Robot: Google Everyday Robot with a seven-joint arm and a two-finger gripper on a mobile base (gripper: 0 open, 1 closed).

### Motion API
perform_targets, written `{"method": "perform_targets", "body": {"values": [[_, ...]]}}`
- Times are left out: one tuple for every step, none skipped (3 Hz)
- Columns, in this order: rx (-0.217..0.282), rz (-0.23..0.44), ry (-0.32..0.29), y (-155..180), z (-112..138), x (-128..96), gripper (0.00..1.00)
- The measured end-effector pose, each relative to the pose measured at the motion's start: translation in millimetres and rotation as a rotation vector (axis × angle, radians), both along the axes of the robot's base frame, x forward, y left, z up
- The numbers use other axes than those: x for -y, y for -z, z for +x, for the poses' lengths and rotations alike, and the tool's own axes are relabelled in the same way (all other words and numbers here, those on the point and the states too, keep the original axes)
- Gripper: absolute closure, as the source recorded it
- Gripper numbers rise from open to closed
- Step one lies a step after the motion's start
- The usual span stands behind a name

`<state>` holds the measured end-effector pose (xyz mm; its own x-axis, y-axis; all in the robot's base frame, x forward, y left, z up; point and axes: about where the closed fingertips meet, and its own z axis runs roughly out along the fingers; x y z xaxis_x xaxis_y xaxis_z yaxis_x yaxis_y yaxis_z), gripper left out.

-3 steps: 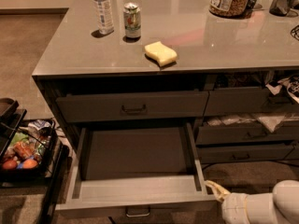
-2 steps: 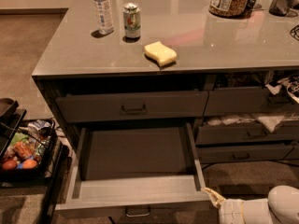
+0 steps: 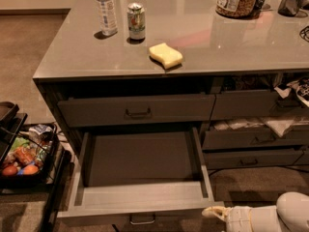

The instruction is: Close middle drawer

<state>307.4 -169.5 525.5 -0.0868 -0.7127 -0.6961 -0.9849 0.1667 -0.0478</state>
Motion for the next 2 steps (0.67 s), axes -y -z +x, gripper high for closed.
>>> {"method": "perform_targets", "body": {"values": [[-0.012, -0.028, -0.007, 12.1, -3.5, -2.2, 0.65], [0.011, -0.054, -0.029, 60.8, -5.9, -6.9, 0.88]]}}
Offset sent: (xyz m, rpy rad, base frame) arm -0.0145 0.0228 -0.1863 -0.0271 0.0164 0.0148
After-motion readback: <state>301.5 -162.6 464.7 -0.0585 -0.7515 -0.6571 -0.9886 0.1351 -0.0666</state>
